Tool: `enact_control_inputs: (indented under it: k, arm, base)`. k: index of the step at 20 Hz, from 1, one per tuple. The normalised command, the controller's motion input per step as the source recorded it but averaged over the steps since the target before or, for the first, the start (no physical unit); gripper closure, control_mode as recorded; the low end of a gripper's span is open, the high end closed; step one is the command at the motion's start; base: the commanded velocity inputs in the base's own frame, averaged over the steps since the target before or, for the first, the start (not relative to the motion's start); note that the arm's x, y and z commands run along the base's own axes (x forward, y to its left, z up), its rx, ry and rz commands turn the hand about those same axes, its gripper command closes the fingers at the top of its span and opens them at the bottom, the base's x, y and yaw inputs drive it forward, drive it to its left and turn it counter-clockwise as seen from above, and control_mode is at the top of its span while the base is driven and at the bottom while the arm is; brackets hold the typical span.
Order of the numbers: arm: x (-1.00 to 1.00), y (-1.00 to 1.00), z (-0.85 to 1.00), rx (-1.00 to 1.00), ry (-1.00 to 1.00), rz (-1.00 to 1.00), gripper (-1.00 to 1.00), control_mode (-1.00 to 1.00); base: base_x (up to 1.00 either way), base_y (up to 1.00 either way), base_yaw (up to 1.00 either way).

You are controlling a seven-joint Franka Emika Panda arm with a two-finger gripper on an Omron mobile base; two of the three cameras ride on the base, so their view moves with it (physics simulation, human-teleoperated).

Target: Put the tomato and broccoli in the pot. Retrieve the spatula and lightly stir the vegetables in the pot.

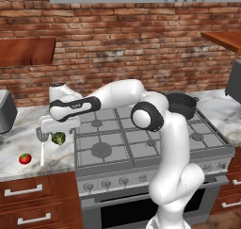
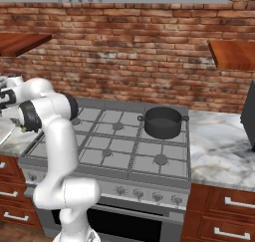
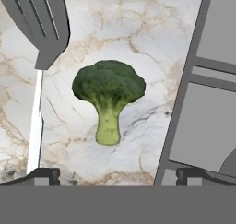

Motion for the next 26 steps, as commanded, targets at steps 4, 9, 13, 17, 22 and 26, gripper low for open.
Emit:
enact_control_inputs:
  k: [4, 9, 13, 17, 22, 26]
  arm:
    - [0.00, 0.11, -0.09, 0.00, 0.00, 0.00, -1.00, -1.00]
    - [0.00, 0.01, -0.01, 0.00, 0.00, 0.00, -1.00, -1.00]
    - [0.00, 0.00, -0.04, 0.00, 0.00, 0.00, -1.00, -1.00]
    - [0.05, 0.00, -0.15, 0.00, 0.00, 0.00, -1.00, -1.00]
    - [0.12, 0.00, -0.14, 0.00, 0.00, 0.00, -1.00, -1.00]
    - [0.11, 0.00, -0.15, 0.00, 0.01, 0.00, -1.00, -1.00]
  base:
    - [0.00, 0.00, 0.00]
    - [0.00, 0.00, 0.00]
    - [0.00, 0.00, 0.00]
    - [0.00, 0.00, 0.00]
    - [0.00, 0.00, 0.00]
    - [0.00, 0.00, 0.00]
